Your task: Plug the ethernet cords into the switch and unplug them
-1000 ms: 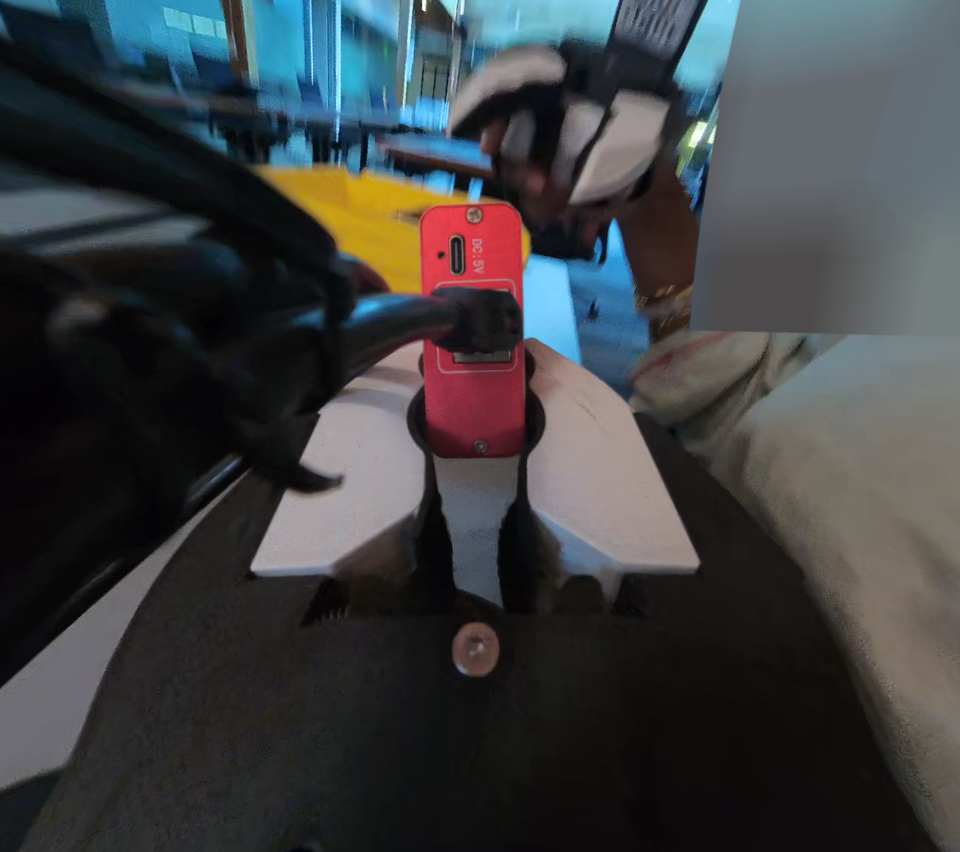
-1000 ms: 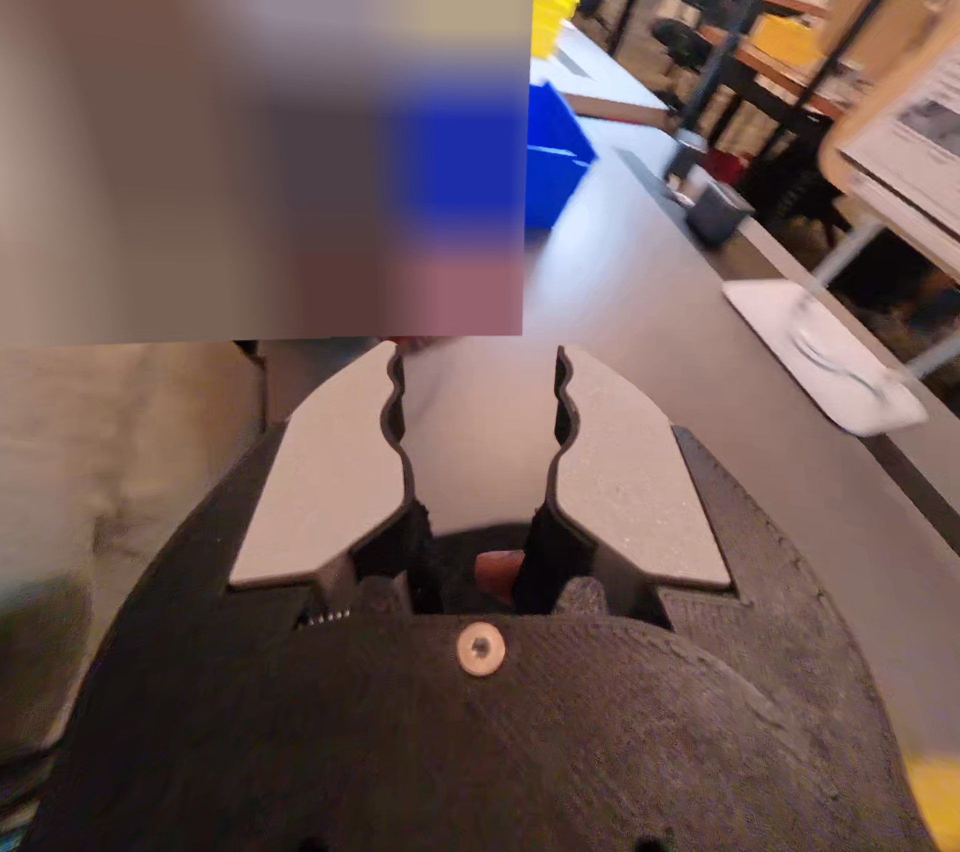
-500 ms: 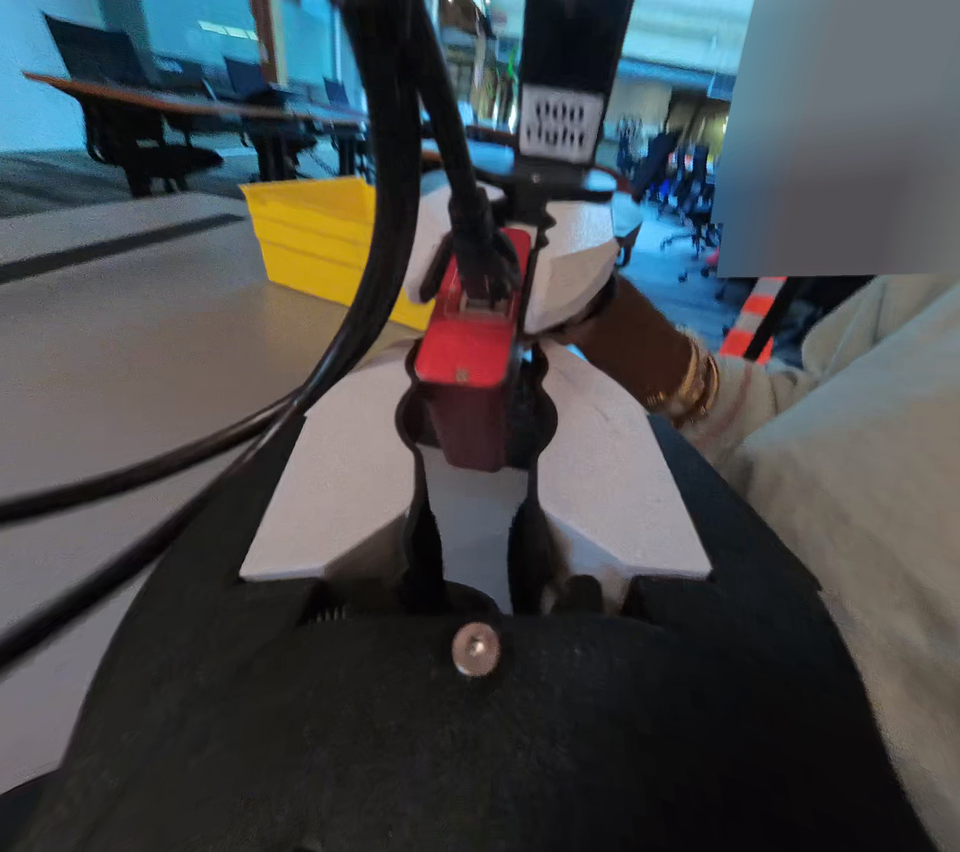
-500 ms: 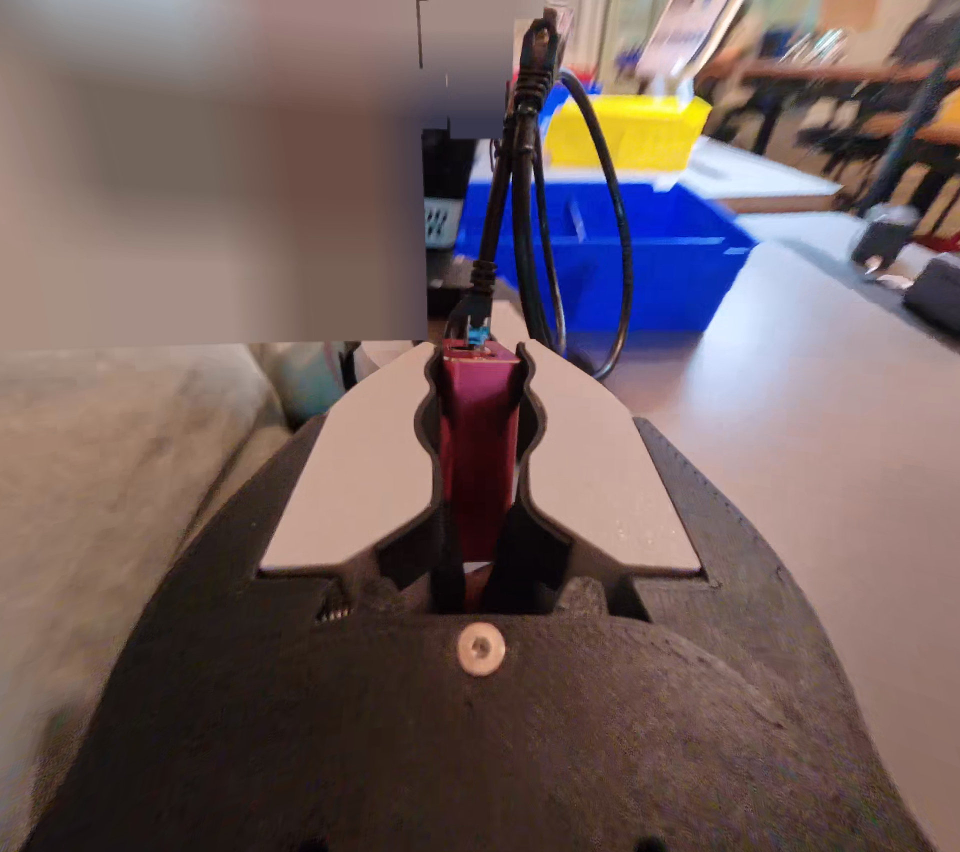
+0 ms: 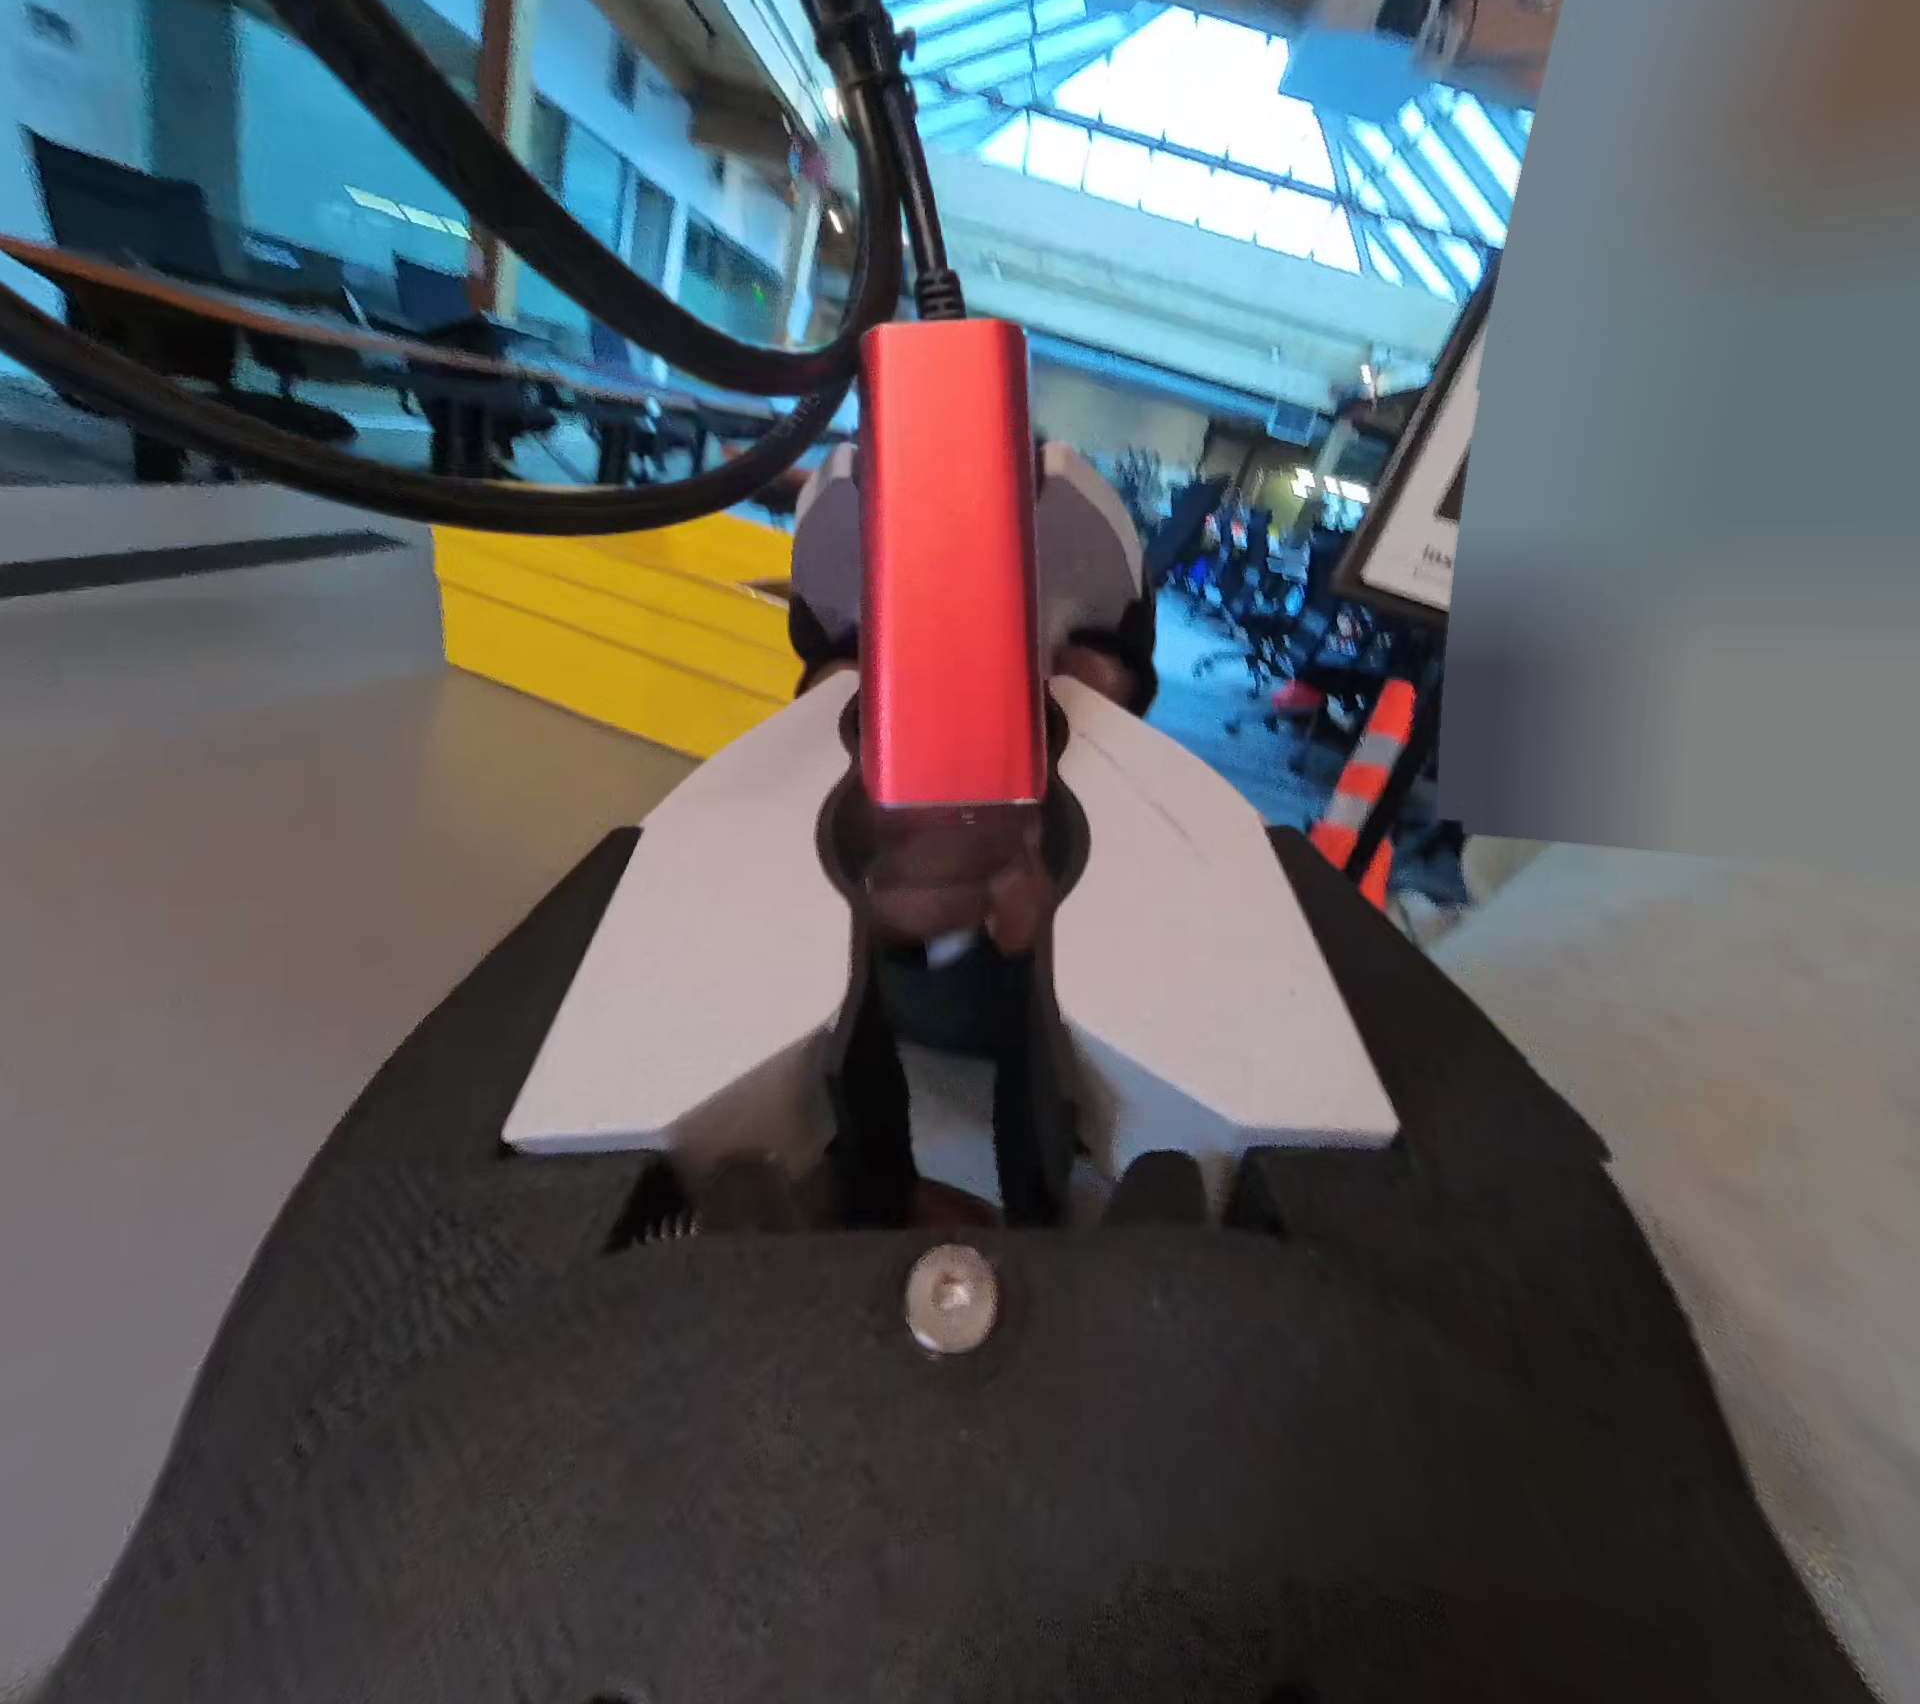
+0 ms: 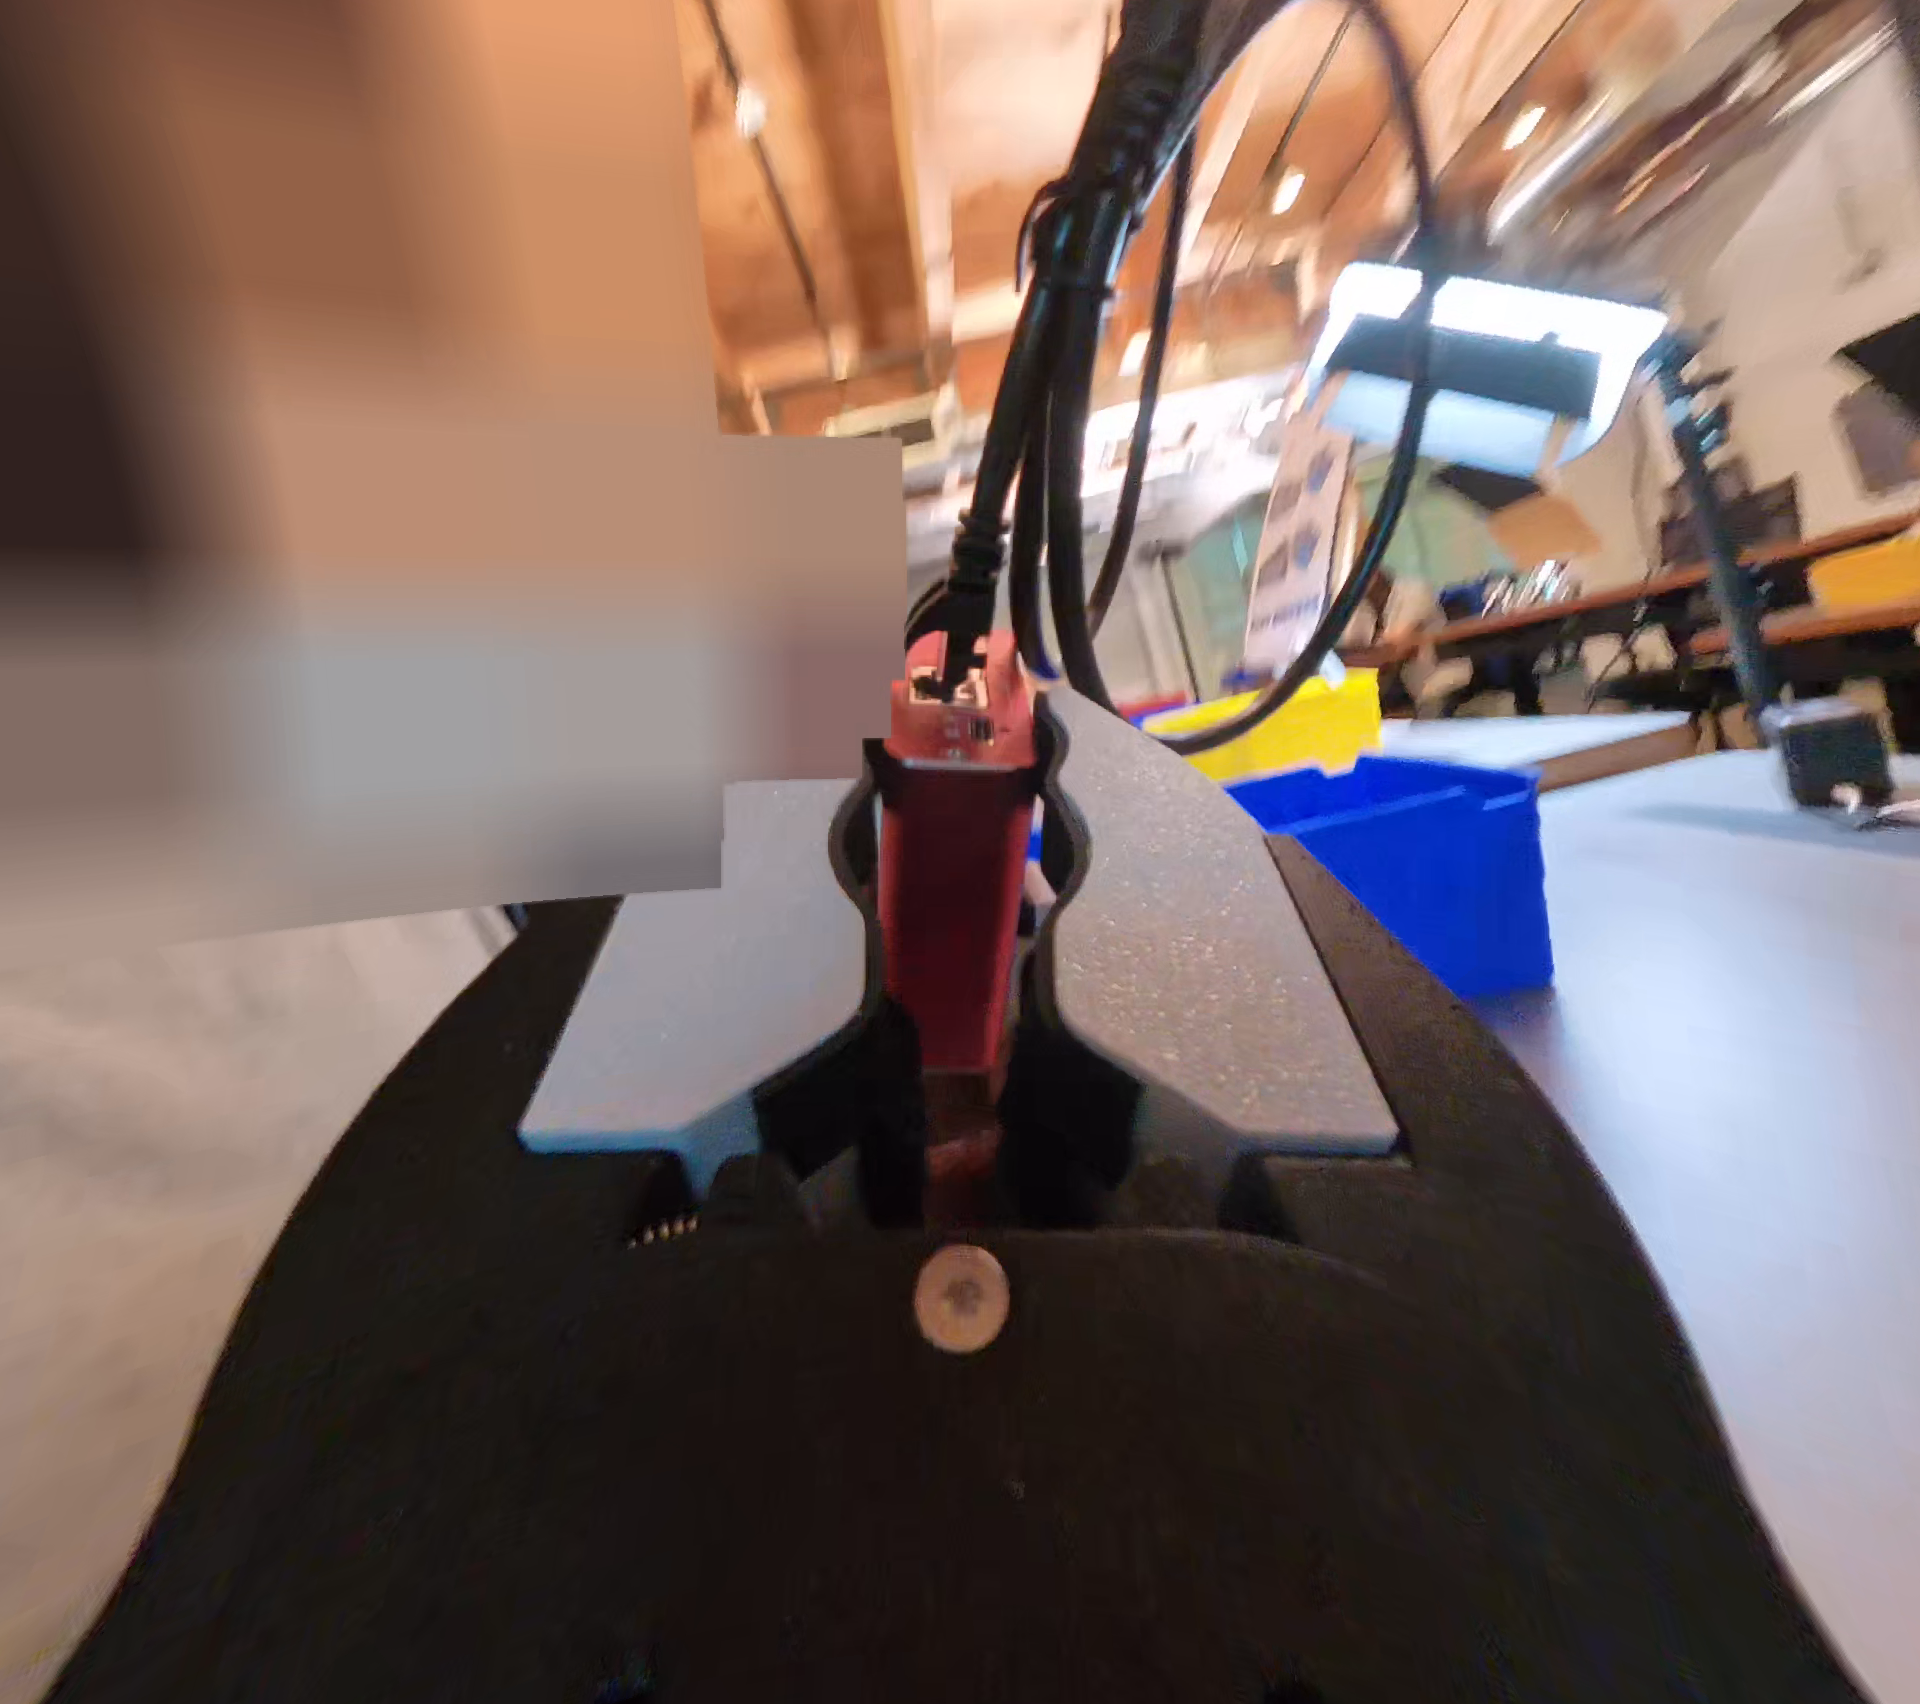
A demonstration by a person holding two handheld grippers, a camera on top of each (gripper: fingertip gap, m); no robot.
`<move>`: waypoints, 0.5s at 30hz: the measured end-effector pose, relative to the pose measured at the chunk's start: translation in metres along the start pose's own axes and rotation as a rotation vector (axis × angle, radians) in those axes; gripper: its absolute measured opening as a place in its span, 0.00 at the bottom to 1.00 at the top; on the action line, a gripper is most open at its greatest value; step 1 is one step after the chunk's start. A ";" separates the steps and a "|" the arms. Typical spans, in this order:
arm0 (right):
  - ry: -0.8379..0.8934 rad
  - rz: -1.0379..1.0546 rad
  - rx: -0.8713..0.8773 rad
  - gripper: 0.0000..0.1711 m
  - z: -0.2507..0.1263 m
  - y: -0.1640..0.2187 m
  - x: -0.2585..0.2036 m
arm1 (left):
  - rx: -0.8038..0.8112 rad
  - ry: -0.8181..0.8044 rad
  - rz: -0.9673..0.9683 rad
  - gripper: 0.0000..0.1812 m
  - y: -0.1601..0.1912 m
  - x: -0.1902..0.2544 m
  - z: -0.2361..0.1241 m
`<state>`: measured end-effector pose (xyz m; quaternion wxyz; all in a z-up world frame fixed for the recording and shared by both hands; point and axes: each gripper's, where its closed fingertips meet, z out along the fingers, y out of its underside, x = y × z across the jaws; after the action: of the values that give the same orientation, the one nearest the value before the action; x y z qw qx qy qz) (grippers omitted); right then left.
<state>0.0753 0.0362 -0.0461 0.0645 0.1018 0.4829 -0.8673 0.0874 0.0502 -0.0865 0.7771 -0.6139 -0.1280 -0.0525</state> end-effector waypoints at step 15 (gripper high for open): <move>-0.006 0.019 -0.030 0.15 0.012 0.020 -0.005 | -0.021 0.041 -0.015 0.22 -0.006 0.002 -0.012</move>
<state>0.0830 0.0152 -0.0556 0.0759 0.1029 0.4948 -0.8596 0.0895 0.0376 -0.0829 0.7727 -0.6199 -0.1162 -0.0721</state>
